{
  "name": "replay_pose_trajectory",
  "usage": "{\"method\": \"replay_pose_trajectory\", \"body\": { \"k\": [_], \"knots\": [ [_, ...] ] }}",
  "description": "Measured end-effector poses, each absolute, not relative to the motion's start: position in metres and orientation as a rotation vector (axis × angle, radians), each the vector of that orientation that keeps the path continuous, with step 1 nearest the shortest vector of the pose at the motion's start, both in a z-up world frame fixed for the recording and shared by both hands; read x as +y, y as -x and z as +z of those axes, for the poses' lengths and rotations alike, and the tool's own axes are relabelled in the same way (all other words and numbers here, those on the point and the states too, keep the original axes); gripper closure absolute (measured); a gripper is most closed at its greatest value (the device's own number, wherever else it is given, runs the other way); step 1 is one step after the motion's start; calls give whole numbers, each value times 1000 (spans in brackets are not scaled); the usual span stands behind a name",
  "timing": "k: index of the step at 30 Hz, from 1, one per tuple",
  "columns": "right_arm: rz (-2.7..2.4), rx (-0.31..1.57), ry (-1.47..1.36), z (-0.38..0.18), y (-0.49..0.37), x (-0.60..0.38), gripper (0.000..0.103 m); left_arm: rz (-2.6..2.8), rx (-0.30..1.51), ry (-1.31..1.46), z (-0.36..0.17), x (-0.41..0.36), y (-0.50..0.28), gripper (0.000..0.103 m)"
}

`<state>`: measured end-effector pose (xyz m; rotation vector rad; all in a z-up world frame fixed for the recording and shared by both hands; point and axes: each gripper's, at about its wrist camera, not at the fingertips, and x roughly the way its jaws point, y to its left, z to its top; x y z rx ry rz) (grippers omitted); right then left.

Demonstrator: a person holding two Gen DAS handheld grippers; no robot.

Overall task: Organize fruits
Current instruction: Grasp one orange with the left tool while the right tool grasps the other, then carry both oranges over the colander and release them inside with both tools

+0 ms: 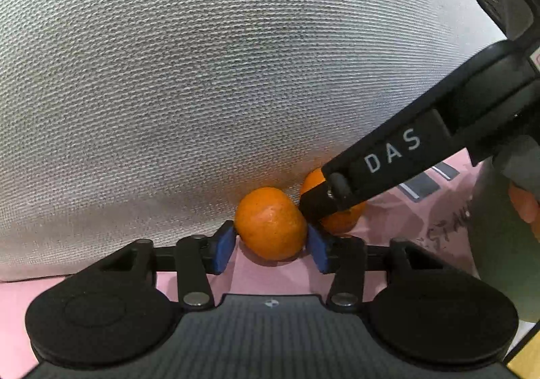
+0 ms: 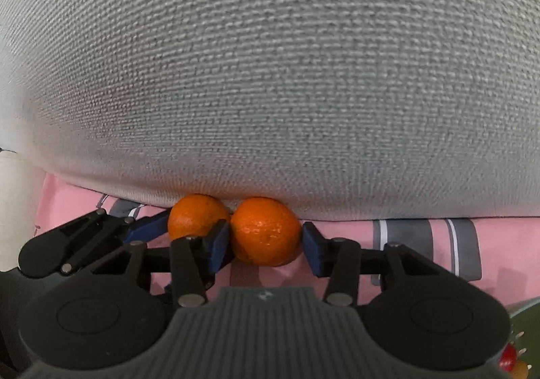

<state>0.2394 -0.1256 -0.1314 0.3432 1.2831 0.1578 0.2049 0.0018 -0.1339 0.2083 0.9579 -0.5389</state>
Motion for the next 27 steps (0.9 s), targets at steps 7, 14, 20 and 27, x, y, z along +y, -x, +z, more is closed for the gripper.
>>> {"method": "replay_pose_trajectory", "body": {
  "k": [7,14,20,27],
  "knots": [
    [189,1231,-283,-115,-229,-119,60,-533,927,-214,-113,-3,-189,54],
    [225,1160,-264,-69,-207,-122,60,-527,892,-167,-79,13,-158,54],
    [228,1093,-210,-27,-168,-140,60,-545,857,-133,-41,12,-121,54],
    [202,1032,-187,8,-110,-173,60,-597,804,-166,-5,-3,-92,54]
  ]
}}
